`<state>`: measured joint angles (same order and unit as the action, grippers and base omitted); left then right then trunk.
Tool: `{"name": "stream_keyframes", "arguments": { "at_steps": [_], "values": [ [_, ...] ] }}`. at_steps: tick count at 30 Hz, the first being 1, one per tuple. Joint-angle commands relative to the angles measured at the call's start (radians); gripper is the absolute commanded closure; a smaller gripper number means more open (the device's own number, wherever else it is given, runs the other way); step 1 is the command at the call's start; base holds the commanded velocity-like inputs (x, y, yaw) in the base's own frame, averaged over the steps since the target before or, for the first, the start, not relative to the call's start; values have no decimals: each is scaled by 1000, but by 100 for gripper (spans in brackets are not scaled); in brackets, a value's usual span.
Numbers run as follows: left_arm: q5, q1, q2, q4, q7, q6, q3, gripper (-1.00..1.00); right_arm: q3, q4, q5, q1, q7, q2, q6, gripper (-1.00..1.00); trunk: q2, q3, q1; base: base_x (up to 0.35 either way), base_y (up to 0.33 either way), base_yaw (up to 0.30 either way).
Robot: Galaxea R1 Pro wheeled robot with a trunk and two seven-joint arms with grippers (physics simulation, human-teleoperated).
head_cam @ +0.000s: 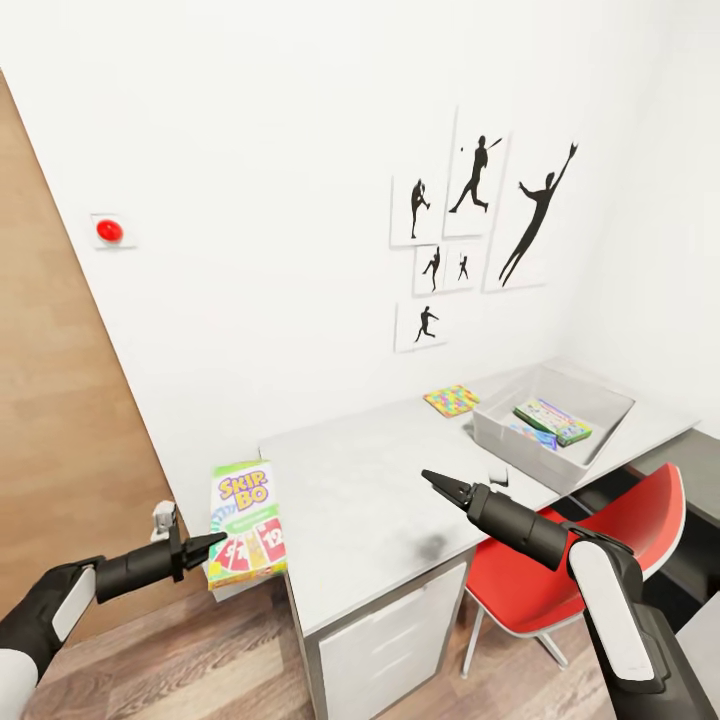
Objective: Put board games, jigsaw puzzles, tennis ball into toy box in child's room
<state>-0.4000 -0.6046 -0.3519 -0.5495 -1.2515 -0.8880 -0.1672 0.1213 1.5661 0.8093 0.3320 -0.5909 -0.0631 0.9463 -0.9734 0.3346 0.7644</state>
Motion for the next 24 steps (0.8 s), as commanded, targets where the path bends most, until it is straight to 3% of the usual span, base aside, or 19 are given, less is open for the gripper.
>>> {"name": "stream_keyframes", "arguments": {
  "at_steps": [1,6,11,15,19,24],
  "values": [
    [-1,-1,-4,-9,-5,-26,1,100,1,0,-2,1,-4,0,5,-100,6,-2,-4,0,0,0],
    [-2,-1,-33,-43,-13,-75,1,100,0,0,-2,1,-3,0,4,-100,41,-18,-23,0,0,0],
    [-2,-1,-43,-78,-14,-82,6,100,0,0,-2,1,0,0,-3,-100,76,-33,-42,0,0,0],
    [-2,-1,-58,-109,-16,-86,28,100,0,0,-2,1,0,0,-4,-100,104,-46,-58,0,0,0],
    [-1,-1,-103,-119,-44,-87,69,100,0,0,-2,1,0,0,-4,-100,132,-58,-73,0,0,0],
    [2,-1,-190,-126,-190,-82,137,100,-7,-1,-2,1,0,0,-24,-100,167,-74,-92,0,0,0]
  ]
}}
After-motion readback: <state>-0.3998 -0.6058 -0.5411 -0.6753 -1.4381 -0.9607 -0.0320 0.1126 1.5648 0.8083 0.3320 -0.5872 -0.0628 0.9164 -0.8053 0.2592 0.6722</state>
